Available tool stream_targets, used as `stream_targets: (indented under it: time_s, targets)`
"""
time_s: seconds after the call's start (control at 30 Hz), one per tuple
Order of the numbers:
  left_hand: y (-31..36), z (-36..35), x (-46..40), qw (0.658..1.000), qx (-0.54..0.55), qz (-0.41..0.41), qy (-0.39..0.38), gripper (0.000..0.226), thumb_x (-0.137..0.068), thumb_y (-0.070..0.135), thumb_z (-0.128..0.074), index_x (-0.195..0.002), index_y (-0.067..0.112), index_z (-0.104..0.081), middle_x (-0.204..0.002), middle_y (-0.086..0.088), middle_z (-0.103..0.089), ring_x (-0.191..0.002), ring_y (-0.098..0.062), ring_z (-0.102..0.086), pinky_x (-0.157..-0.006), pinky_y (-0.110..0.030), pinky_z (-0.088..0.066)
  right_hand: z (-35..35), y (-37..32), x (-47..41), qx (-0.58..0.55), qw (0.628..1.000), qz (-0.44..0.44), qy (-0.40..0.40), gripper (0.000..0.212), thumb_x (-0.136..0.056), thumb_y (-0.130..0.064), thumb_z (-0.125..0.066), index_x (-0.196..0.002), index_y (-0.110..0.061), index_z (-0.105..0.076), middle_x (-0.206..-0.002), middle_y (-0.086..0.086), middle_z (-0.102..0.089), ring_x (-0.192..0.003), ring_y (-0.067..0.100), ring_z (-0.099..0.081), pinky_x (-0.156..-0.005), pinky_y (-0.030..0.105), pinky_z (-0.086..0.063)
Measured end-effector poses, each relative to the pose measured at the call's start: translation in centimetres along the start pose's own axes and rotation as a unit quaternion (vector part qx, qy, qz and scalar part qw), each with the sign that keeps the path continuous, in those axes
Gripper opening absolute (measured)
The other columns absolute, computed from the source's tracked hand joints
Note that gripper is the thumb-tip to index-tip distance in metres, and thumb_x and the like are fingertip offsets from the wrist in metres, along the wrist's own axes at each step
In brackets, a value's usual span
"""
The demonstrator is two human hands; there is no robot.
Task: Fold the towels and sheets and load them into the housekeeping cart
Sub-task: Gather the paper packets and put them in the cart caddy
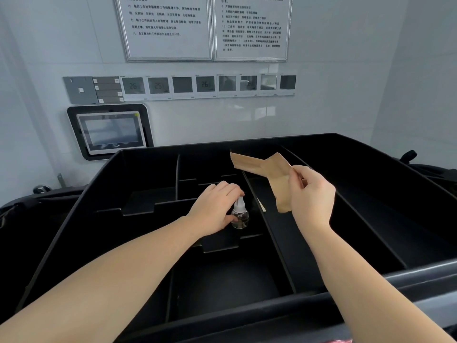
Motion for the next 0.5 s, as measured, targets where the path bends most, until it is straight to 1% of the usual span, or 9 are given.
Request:
stream_targets:
  time_s: [0.1, 0.2, 0.27, 0.33, 0.4, 0.43, 0.5]
  targets:
    - [0.0, -0.1, 0.1, 1.000, 0.009, -0.005, 0.000, 0.063, -0.072, 0.030, -0.082, -0.126, 0.017, -0.053, -0.127, 0.004, -0.053, -0.114, -0.016, -0.050, -0.092, -0.030, -0.043, 0.0, 0.1, 0.0, -0.005, 1.000, 0.000, 0.002, 0.020, -0.096, -0.024, -0.053, -0.107, -0.021, -0.069, -0.087, -0.007, -0.066, -0.080, 0.010, -0.061, -0.069, 0.028, -0.052]
    - [-0.1, 0.4, 0.0, 1.000, 0.024, 0.015, 0.010, 0.069, -0.075, 0.038, -0.078, -0.134, 0.019, -0.048, -0.135, 0.004, -0.049, -0.122, -0.015, -0.045, -0.098, -0.030, -0.039, 0.0, 0.0, 0.0, -0.013, 1.000, 0.002, -0.002, 0.020, -0.096, -0.025, -0.053, -0.106, -0.020, -0.070, -0.086, -0.007, -0.066, -0.080, 0.010, -0.061, -0.070, 0.028, -0.052]
    - [0.2, 1.6, -0.4, 0.996, 0.056, 0.053, 0.047, 0.070, -0.079, 0.044, -0.073, -0.137, 0.019, -0.045, -0.138, 0.003, -0.047, -0.125, -0.015, -0.044, -0.101, -0.031, -0.035, 0.0, -0.1, 0.1, -0.021, 1.000, -0.001, -0.004, 0.020, -0.096, -0.026, -0.054, -0.107, -0.020, -0.069, -0.087, -0.007, -0.066, -0.082, 0.010, -0.062, -0.071, 0.028, -0.053]
    - [0.8, 3.4, -1.1, 0.986, 0.096, 0.081, 0.110, 0.068, -0.079, 0.042, -0.073, -0.135, 0.016, -0.046, -0.136, 0.000, -0.048, -0.122, -0.017, -0.045, -0.101, -0.031, -0.034, 0.1, -0.2, 0.2, -0.042, 0.999, -0.010, -0.011, 0.021, -0.096, -0.028, -0.054, -0.108, -0.021, -0.069, -0.089, -0.009, -0.067, -0.085, 0.009, -0.062, -0.073, 0.028, -0.054]
    - [1.3, 5.4, -1.8, 0.977, 0.109, 0.081, 0.165, 0.069, -0.078, 0.039, -0.076, -0.135, 0.014, -0.047, -0.136, -0.002, -0.049, -0.124, -0.018, -0.044, -0.102, -0.032, -0.032, 0.1, -0.7, 0.2, -0.074, 0.997, -0.023, -0.021, 0.020, -0.095, -0.029, -0.055, -0.108, -0.024, -0.070, -0.090, -0.013, -0.067, -0.087, 0.006, -0.063, -0.073, 0.024, -0.052]
    - [1.6, 6.4, -2.2, 0.975, 0.109, 0.076, 0.177, 0.071, -0.078, 0.039, -0.076, -0.137, 0.015, -0.046, -0.138, -0.001, -0.049, -0.126, -0.018, -0.043, -0.104, -0.033, -0.031, 0.2, -1.0, 0.2, -0.086, 0.996, -0.020, -0.027, 0.019, -0.095, -0.030, -0.055, -0.107, -0.026, -0.070, -0.089, -0.014, -0.067, -0.087, 0.005, -0.063, -0.071, 0.022, -0.051]
    - [2.0, 8.1, -2.9, 0.977, 0.116, 0.066, 0.166, 0.073, -0.079, 0.039, -0.076, -0.140, 0.017, -0.043, -0.141, 0.001, -0.048, -0.130, -0.017, -0.041, -0.110, -0.036, -0.029, 0.3, -1.8, 0.3, -0.100, 0.994, -0.004, -0.037, 0.017, -0.094, -0.029, -0.057, -0.104, -0.028, -0.071, -0.085, -0.015, -0.067, -0.083, 0.003, -0.063, -0.067, 0.017, -0.045]
Point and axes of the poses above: each hand's wrist, its own x-axis away from the middle knuckle, its own z-axis out of the back of the hand, y = z × x, the point moved 1 cm from there along -x, towards the middle knuckle
